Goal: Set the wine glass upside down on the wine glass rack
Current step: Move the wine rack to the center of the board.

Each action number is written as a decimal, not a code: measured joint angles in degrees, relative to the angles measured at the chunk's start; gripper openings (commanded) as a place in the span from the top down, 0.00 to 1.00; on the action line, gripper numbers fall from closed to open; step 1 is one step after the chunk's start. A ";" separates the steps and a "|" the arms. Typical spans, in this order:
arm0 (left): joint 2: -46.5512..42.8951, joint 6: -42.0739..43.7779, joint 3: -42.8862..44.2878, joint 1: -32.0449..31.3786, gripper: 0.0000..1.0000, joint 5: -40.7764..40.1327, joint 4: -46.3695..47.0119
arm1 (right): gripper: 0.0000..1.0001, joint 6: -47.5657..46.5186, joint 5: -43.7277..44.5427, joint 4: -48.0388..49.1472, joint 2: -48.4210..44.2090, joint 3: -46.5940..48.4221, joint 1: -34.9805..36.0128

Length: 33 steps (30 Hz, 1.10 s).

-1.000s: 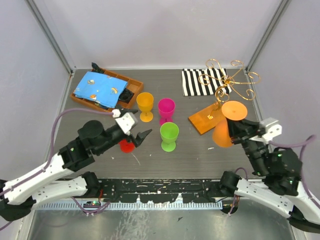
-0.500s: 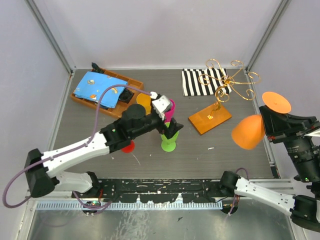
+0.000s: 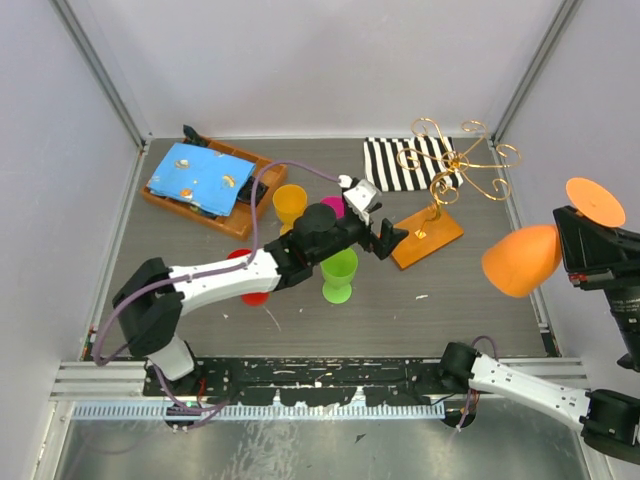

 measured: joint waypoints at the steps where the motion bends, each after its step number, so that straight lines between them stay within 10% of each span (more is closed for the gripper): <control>1: 1.22 0.22 0.15 0.00 0.02 -0.04 2.21 | 0.99 0.02 -0.09 0.07 -0.22 0.00 0.00; 17: 18.60 -2.95 7.13 7.37 0.02 11.85 28.24 | 0.99 1.33 -1.27 -0.15 -2.08 -0.17 0.00; 33: 25.16 -13.55 24.02 20.44 0.03 42.95 26.97 | 0.99 1.79 -1.33 -0.37 -3.54 -1.75 0.00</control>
